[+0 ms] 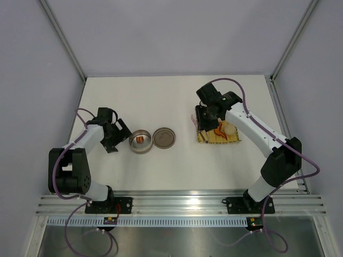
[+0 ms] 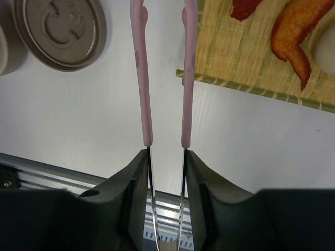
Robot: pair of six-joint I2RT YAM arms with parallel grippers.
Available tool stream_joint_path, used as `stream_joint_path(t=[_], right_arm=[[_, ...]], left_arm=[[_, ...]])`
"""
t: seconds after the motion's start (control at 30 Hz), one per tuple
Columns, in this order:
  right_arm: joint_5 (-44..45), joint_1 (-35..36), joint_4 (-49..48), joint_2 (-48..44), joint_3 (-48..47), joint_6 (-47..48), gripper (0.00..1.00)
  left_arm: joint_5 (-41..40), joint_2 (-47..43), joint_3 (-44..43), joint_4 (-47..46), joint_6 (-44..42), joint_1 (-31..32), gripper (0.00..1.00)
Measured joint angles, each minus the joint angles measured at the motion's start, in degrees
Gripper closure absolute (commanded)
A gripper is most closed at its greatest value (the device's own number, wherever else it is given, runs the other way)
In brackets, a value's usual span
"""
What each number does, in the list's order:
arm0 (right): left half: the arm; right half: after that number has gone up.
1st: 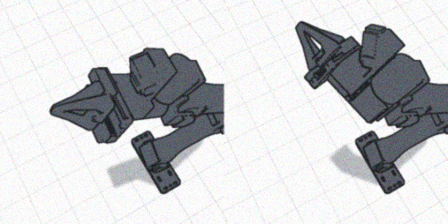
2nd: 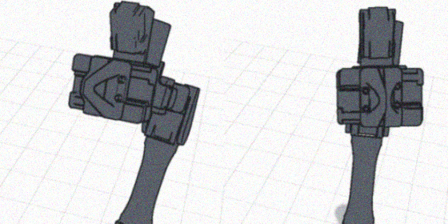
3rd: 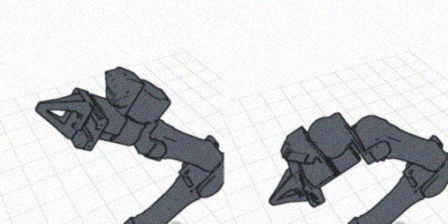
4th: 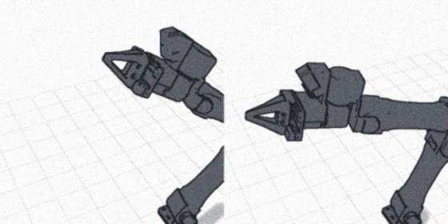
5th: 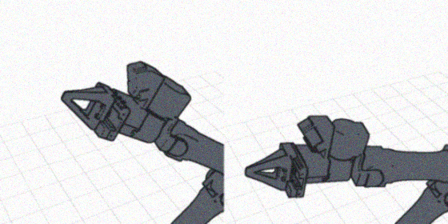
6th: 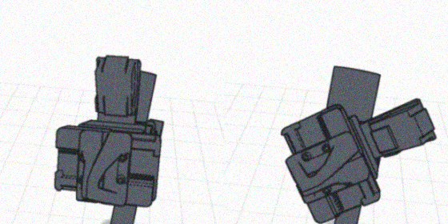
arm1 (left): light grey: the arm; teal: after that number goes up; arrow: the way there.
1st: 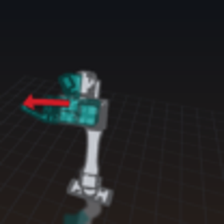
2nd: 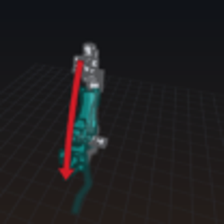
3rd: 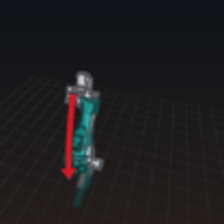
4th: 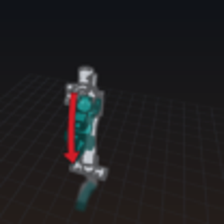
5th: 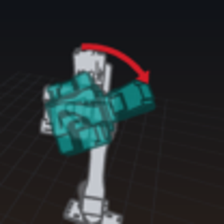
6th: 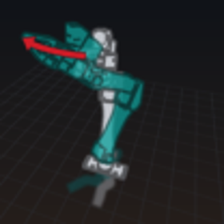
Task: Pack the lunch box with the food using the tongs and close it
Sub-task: Move the packing box to the center of the board.
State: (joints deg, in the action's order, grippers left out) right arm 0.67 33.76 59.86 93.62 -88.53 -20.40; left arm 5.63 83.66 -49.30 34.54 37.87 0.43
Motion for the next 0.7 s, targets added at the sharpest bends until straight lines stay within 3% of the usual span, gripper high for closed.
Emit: stream_joint_path(t=[0.27,0.7], right_arm=[[0.37,-2.62,-0.04,-3.63,4.66,-0.46,0.61],[0.37,-3.15,-0.22,-5.66,7.8,-0.72,0.61]], left_arm=[[0.55,0.24,1.6,-0.98,0.85,0.81,0.02],[2.34,6.58,-2.54,-2.78,4.24,11.85,0.02]])
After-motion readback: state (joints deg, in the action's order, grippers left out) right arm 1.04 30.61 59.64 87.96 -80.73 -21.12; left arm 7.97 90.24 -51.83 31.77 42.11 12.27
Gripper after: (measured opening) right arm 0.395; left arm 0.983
